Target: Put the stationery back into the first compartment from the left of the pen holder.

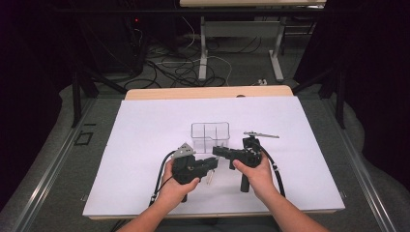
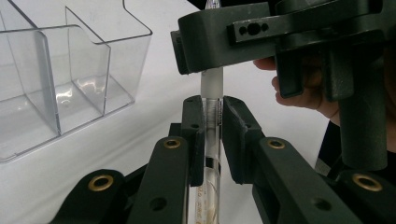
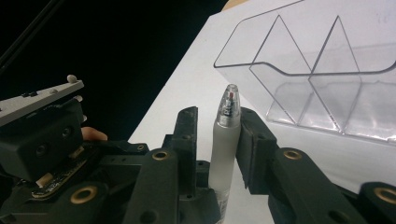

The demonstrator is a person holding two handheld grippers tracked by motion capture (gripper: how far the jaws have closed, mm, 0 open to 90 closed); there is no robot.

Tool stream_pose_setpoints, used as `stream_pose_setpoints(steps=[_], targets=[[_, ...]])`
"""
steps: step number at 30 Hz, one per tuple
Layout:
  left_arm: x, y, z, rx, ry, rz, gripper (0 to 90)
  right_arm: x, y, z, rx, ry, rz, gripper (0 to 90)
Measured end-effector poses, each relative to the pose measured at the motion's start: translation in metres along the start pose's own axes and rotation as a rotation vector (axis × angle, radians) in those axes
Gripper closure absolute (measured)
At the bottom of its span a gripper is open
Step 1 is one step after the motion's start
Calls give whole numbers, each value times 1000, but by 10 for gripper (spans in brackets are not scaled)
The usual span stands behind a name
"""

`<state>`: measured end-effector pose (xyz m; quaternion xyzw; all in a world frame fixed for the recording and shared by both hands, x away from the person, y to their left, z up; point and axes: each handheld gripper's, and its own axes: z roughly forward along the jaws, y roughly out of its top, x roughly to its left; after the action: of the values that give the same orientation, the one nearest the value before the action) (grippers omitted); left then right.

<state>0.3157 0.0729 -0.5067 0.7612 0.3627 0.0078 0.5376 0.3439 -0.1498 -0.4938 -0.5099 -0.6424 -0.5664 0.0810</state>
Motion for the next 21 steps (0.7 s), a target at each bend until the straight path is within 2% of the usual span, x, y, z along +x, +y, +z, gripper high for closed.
stream_pose_setpoints(steps=[6, 12, 17, 21], targets=[[-1, 0, 0, 2, -2, -2, 796, -1, -1, 1, 20, -9, 24, 785], [0, 0, 0, 10, -2, -3, 796, -2, 0, 2, 31, -10, 33, 792], [2, 0, 0, 16, -3, -7, 790, -2, 0, 3, 32, -16, 32, 794], [4, 1, -3, 0, 8, -19, 731, -2, 1, 4, 37, -31, 5, 795]])
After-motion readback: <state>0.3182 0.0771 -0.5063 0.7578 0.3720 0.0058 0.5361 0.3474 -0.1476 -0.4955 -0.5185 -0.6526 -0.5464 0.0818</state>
